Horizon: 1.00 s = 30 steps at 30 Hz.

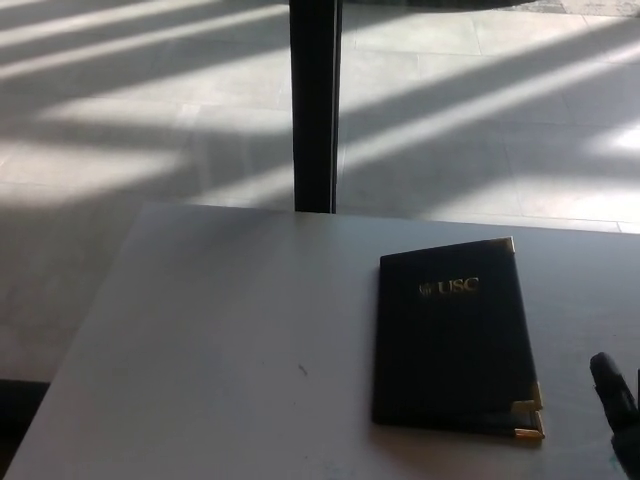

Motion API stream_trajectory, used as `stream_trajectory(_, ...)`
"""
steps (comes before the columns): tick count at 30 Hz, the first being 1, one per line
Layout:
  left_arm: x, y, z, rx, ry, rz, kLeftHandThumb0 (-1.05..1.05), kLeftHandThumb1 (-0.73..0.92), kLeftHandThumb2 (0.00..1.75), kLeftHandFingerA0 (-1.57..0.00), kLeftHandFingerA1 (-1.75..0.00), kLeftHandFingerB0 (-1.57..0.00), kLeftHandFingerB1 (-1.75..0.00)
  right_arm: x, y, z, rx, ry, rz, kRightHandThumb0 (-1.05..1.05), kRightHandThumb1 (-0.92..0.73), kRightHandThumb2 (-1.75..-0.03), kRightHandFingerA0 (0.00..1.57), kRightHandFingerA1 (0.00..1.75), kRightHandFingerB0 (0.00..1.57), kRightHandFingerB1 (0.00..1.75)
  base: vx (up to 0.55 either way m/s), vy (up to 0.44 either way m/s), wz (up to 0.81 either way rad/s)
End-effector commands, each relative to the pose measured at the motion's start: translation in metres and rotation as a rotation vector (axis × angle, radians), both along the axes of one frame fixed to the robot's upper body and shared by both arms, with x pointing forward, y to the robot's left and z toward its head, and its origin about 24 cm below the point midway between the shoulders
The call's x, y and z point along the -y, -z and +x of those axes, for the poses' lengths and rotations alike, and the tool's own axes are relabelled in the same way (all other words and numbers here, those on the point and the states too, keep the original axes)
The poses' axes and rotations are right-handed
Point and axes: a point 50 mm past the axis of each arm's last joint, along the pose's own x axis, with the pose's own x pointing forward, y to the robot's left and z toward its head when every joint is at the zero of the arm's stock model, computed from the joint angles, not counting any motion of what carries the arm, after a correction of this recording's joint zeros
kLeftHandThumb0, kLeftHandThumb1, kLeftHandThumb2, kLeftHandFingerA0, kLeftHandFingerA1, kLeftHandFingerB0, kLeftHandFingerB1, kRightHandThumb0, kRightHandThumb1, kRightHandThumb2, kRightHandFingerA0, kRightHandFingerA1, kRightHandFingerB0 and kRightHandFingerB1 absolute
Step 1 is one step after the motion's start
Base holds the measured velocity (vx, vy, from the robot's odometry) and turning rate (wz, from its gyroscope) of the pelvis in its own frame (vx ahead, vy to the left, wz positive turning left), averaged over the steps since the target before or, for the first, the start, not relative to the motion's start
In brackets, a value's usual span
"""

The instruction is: There is a diary kept infront of the robot and the robot uses its right hand to grab its cover and puses it to the left to open it.

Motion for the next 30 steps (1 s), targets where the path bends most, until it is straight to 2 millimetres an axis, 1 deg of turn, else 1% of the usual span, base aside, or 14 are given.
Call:
stream_trajectory(1,-0.004,-0.004,-0.003,-0.005,-0.001,0.015,-0.90,0.92,0.99,-0.33,-0.83,-0.23,-0.64,-0.006,0.016,-0.004,-0.034,0.001,-0.006,-0.69,-0.92,-0.77,0.23,0.41,0.18,0.37,0.00,0.000,0.00)
stream_trajectory(11,-0.004,-0.004,0.000,0.001,-0.008,0.008,-0.93,0.92,1.00,-0.33,-0.86,-0.23,-0.64,-0.029,0.019,0.004,-0.008,-0.029,-0.003,-0.72,-0.92,-0.74,0.28,0.40,0.21,0.37,0.00,0.000,0.00)
stream_trajectory(12,-0.004,-0.004,0.001,0.000,-0.022,0.004,-0.85,0.90,1.25,-0.38,-0.83,-0.31,-0.70,-0.038,0.018,0.007,-0.002,-0.064,-0.001,-0.73,-0.92,-0.74,0.29,0.41,0.20,0.36,0.00,0.000,0.00)
stream_trajectory(13,-0.003,-0.003,0.001,0.004,-0.020,0.005,-0.91,0.92,0.95,-0.35,-0.88,-0.28,-0.70,-0.041,0.017,0.008,0.002,-0.085,-0.015,-0.75,-0.92,-0.74,0.29,0.42,0.19,0.37,0.00,0.000,0.00)
stream_trajectory(18,-0.003,-0.003,0.001,-0.007,-0.006,0.010,-0.92,0.92,0.99,-0.34,-0.87,-0.23,-0.66,-0.057,0.011,0.015,0.019,-0.135,-0.065,-0.77,-0.92,-0.74,0.31,0.45,0.24,0.39,0.00,0.000,0.00)
stream_trajectory(19,-0.004,-0.003,0.001,-0.002,-0.006,0.007,-0.91,0.92,0.98,-0.33,-0.88,-0.23,-0.67,-0.062,0.006,0.018,0.036,-0.160,-0.087,-0.66,-0.76,-1.16,0.34,0.60,0.14,0.48,0.00,0.000,0.00)
stream_trajectory(20,-0.003,-0.004,0.001,0.000,-0.009,0.008,-0.91,0.92,0.98,-0.33,-0.88,-0.23,-0.67,-0.063,0.004,0.019,0.036,-0.161,-0.090,-0.66,-0.76,-1.16,0.34,0.60,0.14,0.48,0.00,0.000,0.00)
stream_trajectory(21,-0.003,-0.003,0.001,0.000,-0.012,0.007,-0.91,0.92,1.00,-0.33,-0.87,-0.22,-0.66,-0.063,0.004,0.019,0.040,-0.164,-0.091,-0.65,-0.74,-1.15,0.33,0.59,0.12,0.48,0.00,0.000,0.00)
stream_trajectory(22,-0.003,-0.003,0.001,0.002,-0.012,0.005,-0.92,0.92,1.00,-0.33,-0.86,-0.23,-0.65,-0.064,0.002,0.018,0.047,-0.172,-0.089,-0.76,-0.92,-0.75,0.32,0.45,0.23,0.39,0.00,0.000,0.00)
stream_trajectory(24,-0.003,-0.003,0.000,-0.003,-0.010,0.005,-0.91,0.92,0.97,-0.35,-0.88,-0.27,-0.68,-0.066,0.002,0.016,0.047,-0.184,-0.085,-0.77,-0.92,-0.75,0.31,0.47,0.23,0.40,0.00,0.000,0.00)
stream_trajectory(25,-0.003,-0.003,0.001,0.001,-0.019,0.007,-0.91,0.92,0.96,-0.35,-0.87,-0.27,-0.68,-0.066,0.003,0.015,0.042,-0.186,-0.084,-0.66,-0.75,-1.16,0.32,0.60,0.11,0.47,0.00,0.000,0.00)
stream_trajectory(27,-0.003,-0.004,0.001,0.005,-0.027,0.008,-0.91,0.92,0.96,-0.35,-0.87,-0.27,-0.68,-0.067,0.004,0.014,0.036,-0.186,-0.083,-0.66,-0.75,-1.16,0.32,0.60,0.11,0.47,0.00,0.000,0.00)
stream_trajectory(28,-0.002,-0.003,0.000,0.013,-0.028,0.011,-0.91,0.92,0.97,-0.35,-0.87,-0.24,-0.67,-0.068,0.008,0.011,0.031,-0.191,-0.084,-0.76,-0.92,-0.75,0.31,0.49,0.24,0.41,0.00,0.000,0.00)
stream_trajectory(30,-0.002,-0.003,0.001,0.015,-0.036,0.009,-0.92,0.92,0.96,-0.36,-0.88,-0.26,-0.68,-0.070,0.011,0.007,0.021,-0.199,-0.078,-0.78,-0.92,-0.75,0.30,0.49,0.22,0.41,0.00,0.000,0.00)
